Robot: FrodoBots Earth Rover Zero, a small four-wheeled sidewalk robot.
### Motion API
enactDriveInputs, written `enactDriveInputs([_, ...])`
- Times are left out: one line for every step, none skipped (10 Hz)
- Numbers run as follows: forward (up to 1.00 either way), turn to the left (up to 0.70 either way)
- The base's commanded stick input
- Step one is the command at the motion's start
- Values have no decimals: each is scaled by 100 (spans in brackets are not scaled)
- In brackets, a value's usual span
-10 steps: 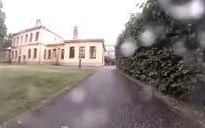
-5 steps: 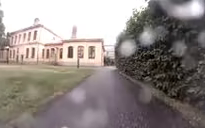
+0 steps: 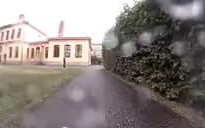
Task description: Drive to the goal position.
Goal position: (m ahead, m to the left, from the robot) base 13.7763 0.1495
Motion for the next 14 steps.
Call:
enactDriveInputs([85, 0])
enactDriveInputs([85, 0])
enactDriveInputs([85, 0])
enactDriveInputs([85, 0])
enactDriveInputs([85, 0])
enactDriveInputs([85, 0])
enactDriveInputs([85, 0])
enactDriveInputs([85, 0])
enactDriveInputs([85, 0])
enactDriveInputs([85, 0])
enactDriveInputs([85, 0])
enactDriveInputs([85, 0])
enactDriveInputs([85, 0])
enactDriveInputs([85, 0])
